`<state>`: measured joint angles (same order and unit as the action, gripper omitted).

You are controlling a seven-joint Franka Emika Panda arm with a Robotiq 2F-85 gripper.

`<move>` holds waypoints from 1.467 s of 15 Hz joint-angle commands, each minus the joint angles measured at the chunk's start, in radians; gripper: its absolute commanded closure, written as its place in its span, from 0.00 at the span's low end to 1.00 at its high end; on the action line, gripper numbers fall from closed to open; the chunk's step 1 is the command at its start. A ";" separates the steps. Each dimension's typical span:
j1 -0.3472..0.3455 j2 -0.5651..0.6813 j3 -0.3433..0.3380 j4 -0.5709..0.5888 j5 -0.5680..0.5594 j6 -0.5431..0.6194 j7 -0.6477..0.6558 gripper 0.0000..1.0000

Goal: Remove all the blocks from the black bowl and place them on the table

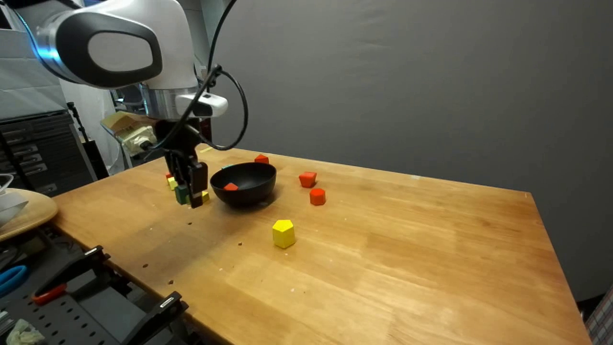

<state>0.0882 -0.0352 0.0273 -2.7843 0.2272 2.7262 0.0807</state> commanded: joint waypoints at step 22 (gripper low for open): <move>-0.081 -0.057 -0.023 0.000 -0.333 0.058 -0.180 0.00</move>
<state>0.0003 0.0292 -0.0063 -2.7391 -0.1007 2.8131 -0.0599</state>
